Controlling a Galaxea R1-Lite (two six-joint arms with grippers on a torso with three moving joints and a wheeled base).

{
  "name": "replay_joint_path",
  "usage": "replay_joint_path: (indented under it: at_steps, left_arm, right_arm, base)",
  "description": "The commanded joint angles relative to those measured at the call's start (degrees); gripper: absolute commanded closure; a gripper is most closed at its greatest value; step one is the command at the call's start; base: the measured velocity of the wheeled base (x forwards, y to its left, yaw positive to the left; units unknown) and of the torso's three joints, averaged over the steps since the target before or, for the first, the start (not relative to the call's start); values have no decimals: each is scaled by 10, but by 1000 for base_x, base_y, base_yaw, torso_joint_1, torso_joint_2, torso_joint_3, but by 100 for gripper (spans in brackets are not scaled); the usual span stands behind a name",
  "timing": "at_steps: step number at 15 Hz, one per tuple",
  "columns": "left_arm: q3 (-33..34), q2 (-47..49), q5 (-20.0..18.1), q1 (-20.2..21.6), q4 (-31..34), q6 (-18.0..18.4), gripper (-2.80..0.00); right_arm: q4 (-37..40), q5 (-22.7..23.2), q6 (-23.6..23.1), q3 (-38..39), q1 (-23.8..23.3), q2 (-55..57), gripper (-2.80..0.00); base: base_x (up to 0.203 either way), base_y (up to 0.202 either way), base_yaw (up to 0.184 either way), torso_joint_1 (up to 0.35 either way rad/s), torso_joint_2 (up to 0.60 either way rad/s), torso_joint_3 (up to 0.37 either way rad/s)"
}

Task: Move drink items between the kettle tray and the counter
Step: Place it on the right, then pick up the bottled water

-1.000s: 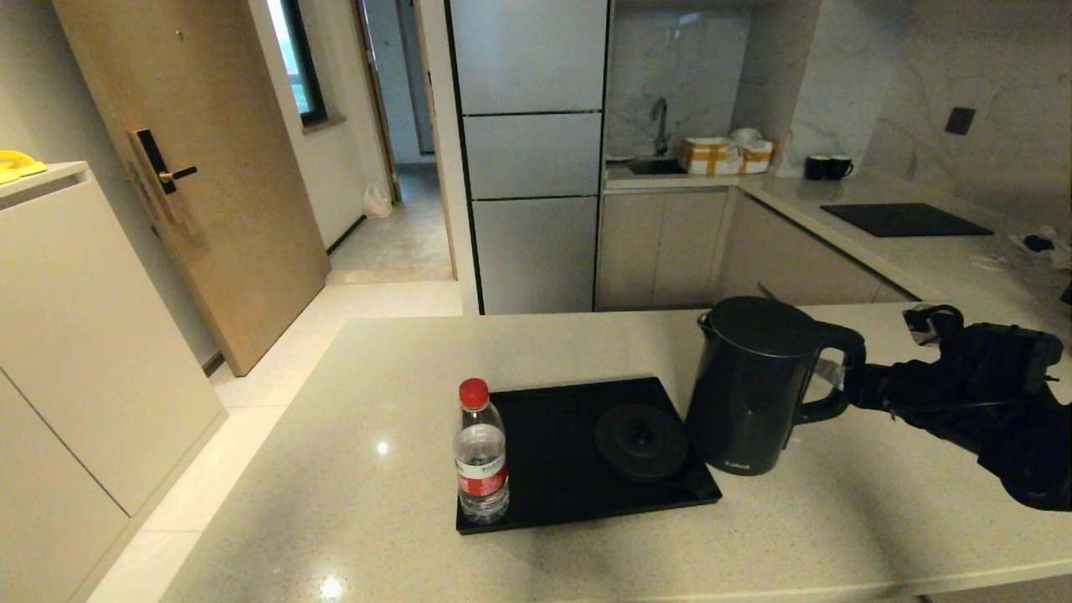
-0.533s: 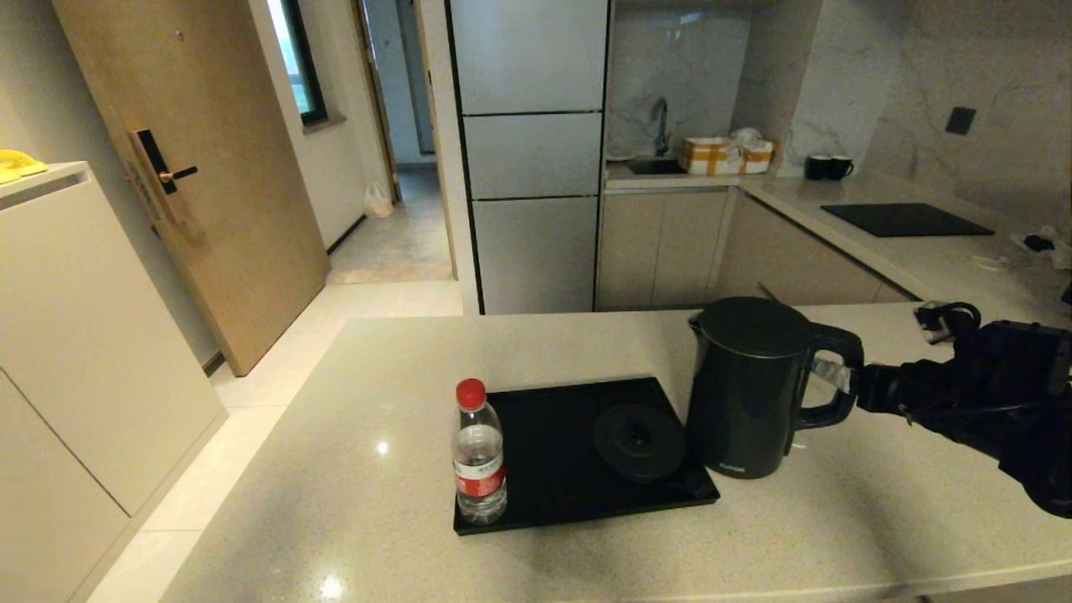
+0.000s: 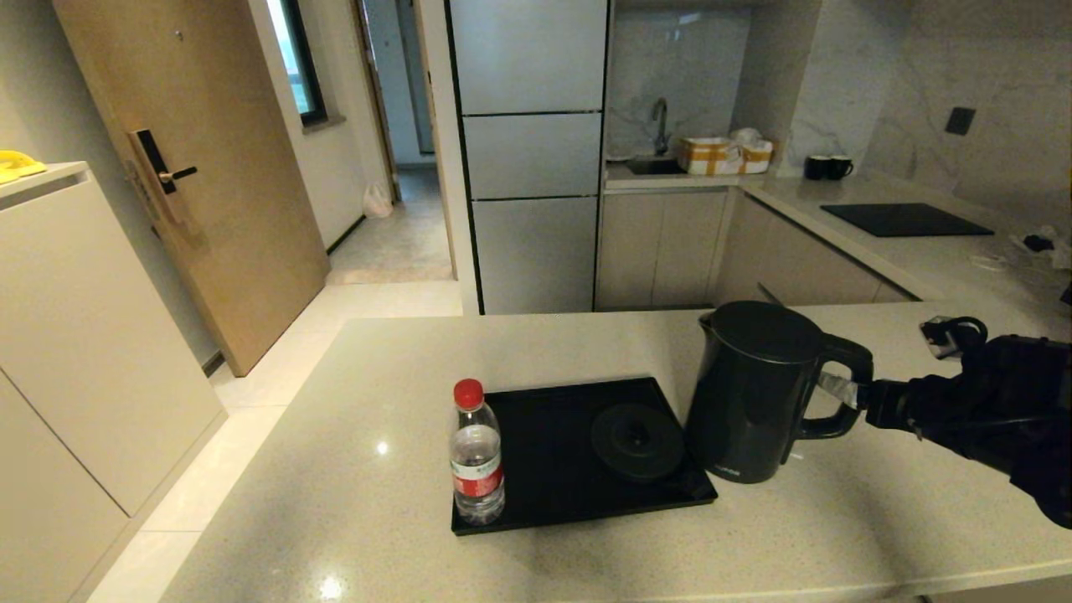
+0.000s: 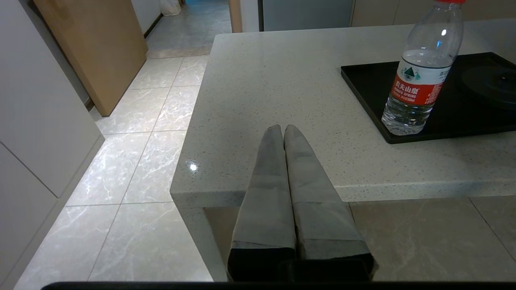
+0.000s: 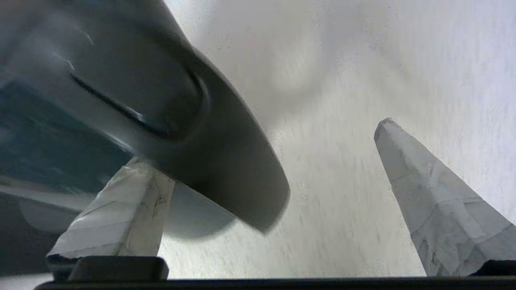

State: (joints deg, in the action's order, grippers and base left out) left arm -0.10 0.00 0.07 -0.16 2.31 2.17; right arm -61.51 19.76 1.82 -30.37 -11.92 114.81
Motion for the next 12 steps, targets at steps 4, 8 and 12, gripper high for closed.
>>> replay_joint_path:
  at_steps: [4,8,12]
  left_arm:
    - [0,1,0,0,0,0,0]
    - [0,1,0,0,0,0,0]
    - [0,1,0,0,1,0,0]
  right_arm:
    - [-57,29,5,100,-26,-47,-280]
    - [-73,43,23,138,-26,-106,-280]
    - [84,44,37,133,-26,-361,-280]
  base:
    - [0,0,0,0,0,0]
    - [0,0,0,0,0,0]
    - [0,0,0,0,0,0]
